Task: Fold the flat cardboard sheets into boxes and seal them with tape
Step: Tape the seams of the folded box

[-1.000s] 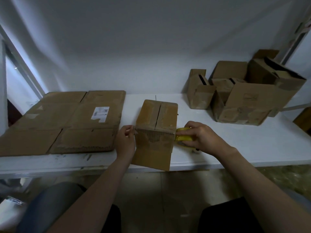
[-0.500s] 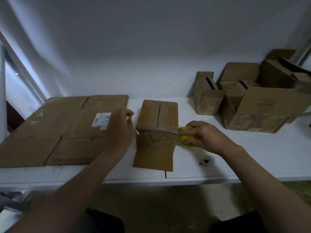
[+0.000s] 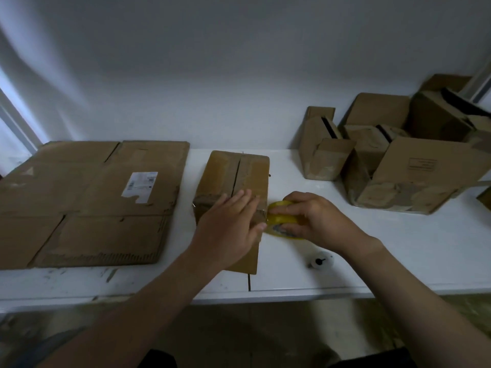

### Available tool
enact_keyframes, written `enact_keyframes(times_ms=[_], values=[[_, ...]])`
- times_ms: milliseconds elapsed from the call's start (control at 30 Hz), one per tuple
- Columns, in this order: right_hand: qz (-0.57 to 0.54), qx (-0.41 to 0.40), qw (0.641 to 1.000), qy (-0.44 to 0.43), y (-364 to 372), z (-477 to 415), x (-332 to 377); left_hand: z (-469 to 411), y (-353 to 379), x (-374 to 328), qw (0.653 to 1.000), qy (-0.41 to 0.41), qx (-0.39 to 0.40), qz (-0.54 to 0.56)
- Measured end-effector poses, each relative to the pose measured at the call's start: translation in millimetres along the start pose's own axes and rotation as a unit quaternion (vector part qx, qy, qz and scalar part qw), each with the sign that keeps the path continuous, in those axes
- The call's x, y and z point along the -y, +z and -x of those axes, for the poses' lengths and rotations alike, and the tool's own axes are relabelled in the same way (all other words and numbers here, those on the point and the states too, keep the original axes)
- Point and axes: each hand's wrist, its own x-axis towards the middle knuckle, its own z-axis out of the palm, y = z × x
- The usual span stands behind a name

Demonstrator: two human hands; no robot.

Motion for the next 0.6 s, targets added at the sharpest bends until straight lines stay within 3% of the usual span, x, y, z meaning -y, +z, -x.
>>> enact_keyframes(times_ms=[267,400,500,600], values=[[-0.036,0.016,0.999,0.036,-2,0,3,14,-17,30,0.983,-0.170,0.040,-0.057],[-0.030,0.018,0.998,0.043,-2,-3,4,14,-15,33,0.979,-0.194,0.048,-0.037],[-0.028,0.017,0.998,0.049,-1,-2,5,11,-12,38,0.973,-0.222,0.051,0.041],[-0.021,0.019,0.998,0.050,-1,-2,6,4,-11,43,0.944,-0.273,0.033,0.180]])
